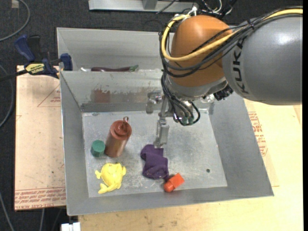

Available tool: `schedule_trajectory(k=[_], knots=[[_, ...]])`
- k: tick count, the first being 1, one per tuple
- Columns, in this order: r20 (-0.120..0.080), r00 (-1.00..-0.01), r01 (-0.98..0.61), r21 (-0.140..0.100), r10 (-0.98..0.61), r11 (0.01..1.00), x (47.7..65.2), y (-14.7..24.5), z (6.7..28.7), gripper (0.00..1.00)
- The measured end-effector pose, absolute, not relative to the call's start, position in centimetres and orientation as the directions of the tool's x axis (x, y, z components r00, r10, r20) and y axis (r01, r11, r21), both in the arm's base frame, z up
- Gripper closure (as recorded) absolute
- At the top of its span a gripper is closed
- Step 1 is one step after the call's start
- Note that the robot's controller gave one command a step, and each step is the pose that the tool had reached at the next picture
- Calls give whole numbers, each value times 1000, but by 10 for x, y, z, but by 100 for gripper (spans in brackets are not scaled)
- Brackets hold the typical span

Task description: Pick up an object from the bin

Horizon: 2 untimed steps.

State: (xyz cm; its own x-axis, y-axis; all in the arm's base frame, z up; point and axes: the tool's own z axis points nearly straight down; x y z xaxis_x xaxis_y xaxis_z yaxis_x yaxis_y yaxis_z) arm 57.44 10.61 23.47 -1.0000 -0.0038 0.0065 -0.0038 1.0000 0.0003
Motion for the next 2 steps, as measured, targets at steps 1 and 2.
schedule_trajectory(k=[1, 2], knots=[[-1, -1000, -1, 1, -1, 1000, 576, 106, 239, 0], [-5, -997, -76, 2, -76, 997, 566, 104, 208, 0]])
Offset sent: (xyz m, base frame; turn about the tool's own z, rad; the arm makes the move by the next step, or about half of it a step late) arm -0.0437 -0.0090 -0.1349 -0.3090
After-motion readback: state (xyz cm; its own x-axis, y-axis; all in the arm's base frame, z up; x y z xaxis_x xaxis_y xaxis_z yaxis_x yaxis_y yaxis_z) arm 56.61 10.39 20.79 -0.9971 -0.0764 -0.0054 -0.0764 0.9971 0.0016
